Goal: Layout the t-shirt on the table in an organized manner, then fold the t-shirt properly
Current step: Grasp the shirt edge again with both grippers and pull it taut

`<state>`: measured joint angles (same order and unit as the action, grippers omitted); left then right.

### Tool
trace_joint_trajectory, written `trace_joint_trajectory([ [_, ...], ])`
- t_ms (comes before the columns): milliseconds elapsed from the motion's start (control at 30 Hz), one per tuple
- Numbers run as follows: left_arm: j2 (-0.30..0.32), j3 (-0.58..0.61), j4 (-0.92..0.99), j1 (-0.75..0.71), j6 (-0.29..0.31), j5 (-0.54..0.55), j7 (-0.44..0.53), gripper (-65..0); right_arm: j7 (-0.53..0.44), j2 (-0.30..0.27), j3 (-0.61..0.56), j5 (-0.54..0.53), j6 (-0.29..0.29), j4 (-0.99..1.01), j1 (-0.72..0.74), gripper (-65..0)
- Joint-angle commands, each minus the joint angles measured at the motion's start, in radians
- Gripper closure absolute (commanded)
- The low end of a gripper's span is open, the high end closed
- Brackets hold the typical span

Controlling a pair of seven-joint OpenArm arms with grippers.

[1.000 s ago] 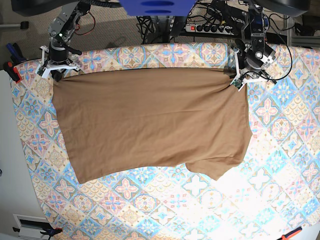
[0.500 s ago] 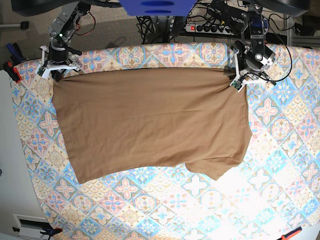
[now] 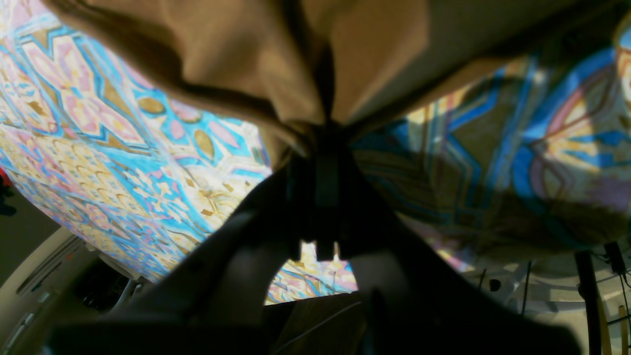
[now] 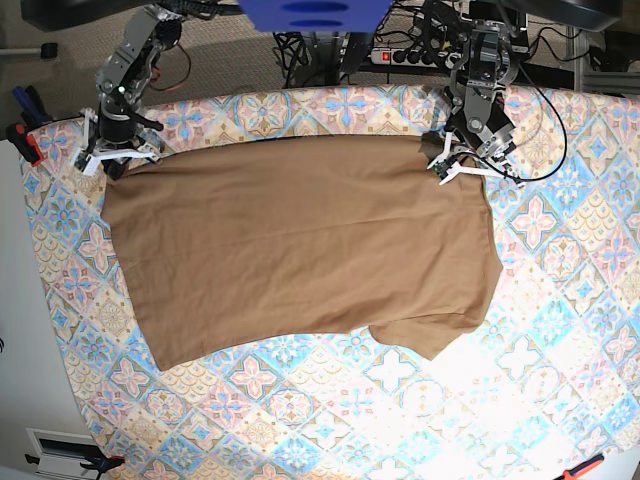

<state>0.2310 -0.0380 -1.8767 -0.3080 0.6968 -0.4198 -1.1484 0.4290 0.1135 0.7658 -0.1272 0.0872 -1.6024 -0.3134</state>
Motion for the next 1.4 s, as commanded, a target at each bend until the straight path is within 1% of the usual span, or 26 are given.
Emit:
trace_joint_trajectory([
  [0,0.005,-0.009,-0.013,0.003,0.001,-0.001,-0.003,0.0,-0.023,-0.008,0.004,-0.002,-0.002,-0.016,0.0,0.0],
  [233,0.006,-0.081,-0.013,0.031,0.001,-0.001,-0.008,0.0,-0.02,-0.008,0.002,-0.002,-0.002,-0.069,0.0,0.0],
  [433,0.006,-0.086,-0.013,0.05,0.001,-0.003,-0.009,0.0,-0.019,-0.011,0.002,-0.002,-0.002,-0.126,0.0,0.0],
  [533,0.006,-0.084,-0.013,0.051,0.001,-0.003,-0.02,0.0,-0.002,-0.034,-0.013,-0.002,-0.002,-0.132,0.001,0.0],
  [600,0.006,-0.082,-0.011,0.069,0.001,-0.003,-0.058,0.0,0.031,-0.057,-0.038,-0.002,-0.002,-0.134,0.003,0.0],
  [733,0.006,-0.081,-0.008,0.131,0.001,-0.003,-0.137,0.0,0.047,-0.061,-0.052,-0.002,-0.002,-0.134,0.09,0.0],
  [833,0.008,-0.081,-0.008,0.162,0.001,-0.003,-0.167,0.0,0.047,-0.064,-0.052,-0.002,-0.002,-0.131,0.145,0.0],
  [933,0.008,-0.081,-0.008,0.165,0.001,-0.003,-0.169,0.0,0.066,-0.065,-0.052,0.004,-0.002,-0.126,0.159,0.0],
  [1000,0.008,-0.081,-0.008,0.166,0.001,-0.003,-0.169,0.0,0.09,-0.065,-0.052,0.042,-0.002,-0.126,0.162,0.0],
  [1100,0.008,-0.081,-0.007,0.172,0.001,-0.003,-0.169,0.0,0.098,-0.065,-0.055,0.114,-0.002,-0.106,0.224,0.0],
  [1167,0.006,-0.079,0.002,0.195,0.001,-0.003,-0.169,0.0,0.098,-0.065,-0.055,0.117,-0.002,-0.071,0.265,0.0],
  [1267,0.006,-0.079,0.062,0.231,0.001,-0.004,-0.169,0.0,0.095,-0.065,-0.055,0.117,-0.002,-0.023,0.28,0.0],
  [1367,0.005,-0.079,0.124,0.26,0.001,-0.05,-0.167,0.0,0.095,-0.065,-0.055,0.117,-0.002,0.018,0.28,0.0],
])
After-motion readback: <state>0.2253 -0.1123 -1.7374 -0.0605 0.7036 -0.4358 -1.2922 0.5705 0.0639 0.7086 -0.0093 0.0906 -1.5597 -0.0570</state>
